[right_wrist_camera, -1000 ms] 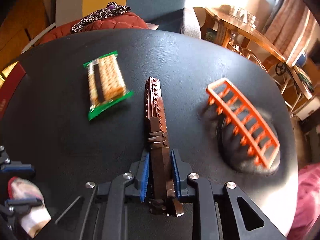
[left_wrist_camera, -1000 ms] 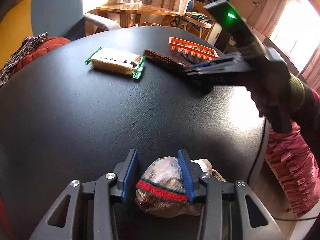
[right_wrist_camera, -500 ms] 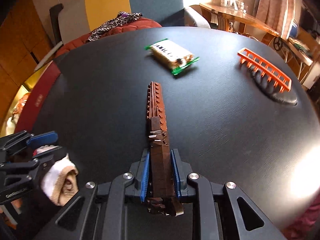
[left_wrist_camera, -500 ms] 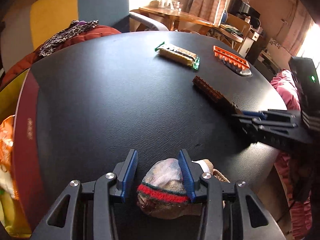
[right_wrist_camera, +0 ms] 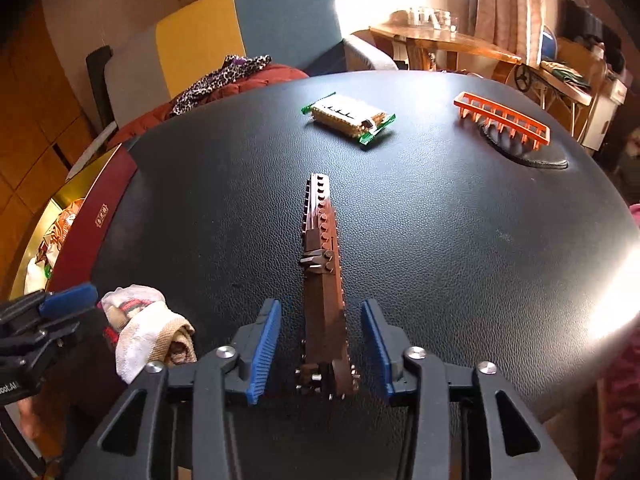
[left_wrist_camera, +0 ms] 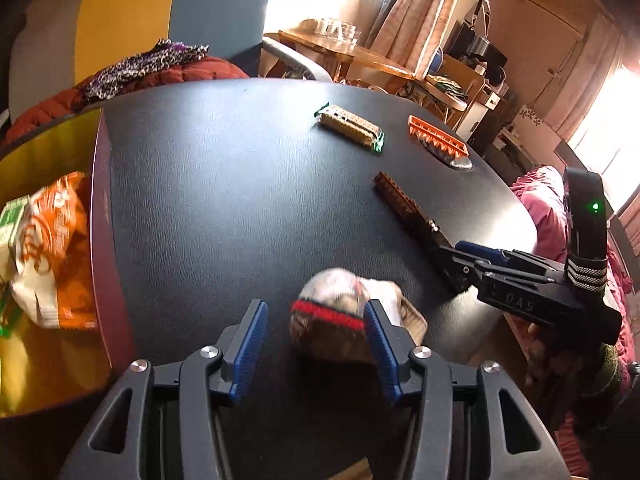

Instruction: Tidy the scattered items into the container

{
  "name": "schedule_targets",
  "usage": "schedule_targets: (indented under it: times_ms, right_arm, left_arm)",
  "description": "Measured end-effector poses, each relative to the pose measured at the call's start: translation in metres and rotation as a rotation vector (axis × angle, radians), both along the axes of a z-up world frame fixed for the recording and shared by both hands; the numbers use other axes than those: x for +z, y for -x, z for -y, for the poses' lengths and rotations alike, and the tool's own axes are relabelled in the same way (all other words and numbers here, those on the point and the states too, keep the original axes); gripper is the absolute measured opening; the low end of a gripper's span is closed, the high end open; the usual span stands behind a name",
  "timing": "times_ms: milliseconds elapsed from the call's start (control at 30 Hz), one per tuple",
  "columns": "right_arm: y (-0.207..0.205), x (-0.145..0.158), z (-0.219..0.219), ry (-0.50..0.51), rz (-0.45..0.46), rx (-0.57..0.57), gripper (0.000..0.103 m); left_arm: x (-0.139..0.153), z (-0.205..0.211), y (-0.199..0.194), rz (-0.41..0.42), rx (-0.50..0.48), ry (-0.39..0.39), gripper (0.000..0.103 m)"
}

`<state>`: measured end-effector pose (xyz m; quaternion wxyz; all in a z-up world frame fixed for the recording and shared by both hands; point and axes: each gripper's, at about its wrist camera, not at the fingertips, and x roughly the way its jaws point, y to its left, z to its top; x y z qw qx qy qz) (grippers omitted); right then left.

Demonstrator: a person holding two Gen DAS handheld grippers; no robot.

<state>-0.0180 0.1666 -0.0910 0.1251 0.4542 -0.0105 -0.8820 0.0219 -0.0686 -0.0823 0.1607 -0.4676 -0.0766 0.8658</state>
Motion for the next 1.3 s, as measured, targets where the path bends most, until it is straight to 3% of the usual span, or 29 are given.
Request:
schedule_targets:
  times_ms: [167, 367, 667, 1000, 1300]
  right_arm:
    - [-0.009, -0.006, 0.003, -0.001, 0.000, 0.007, 0.048]
    - [-0.013, -0.008, 0.002, 0.030, -0.005, 0.009, 0.058]
    - [-0.016, -0.012, 0.005, 0.027, -0.032, 0.025, 0.064]
    - [-0.018, -0.013, 0.012, 0.005, -0.048, 0.034, 0.070]
    - [-0.017, -0.015, 0.020, -0.033, -0.057, 0.043, 0.076]
  left_arm:
    - [-0.003, -0.008, 0.005, 0.011, 0.001, -0.024, 0.056]
    - [-0.012, -0.022, 0.014, 0.027, -0.003, 0.005, 0.056]
    - [-0.020, -0.038, 0.024, 0.025, -0.019, 0.039, 0.056]
    - [-0.018, -0.049, 0.019, -0.031, -0.053, 0.110, 0.034]
    - [0.001, -0.040, 0.010, -0.091, -0.024, 0.135, 0.032]
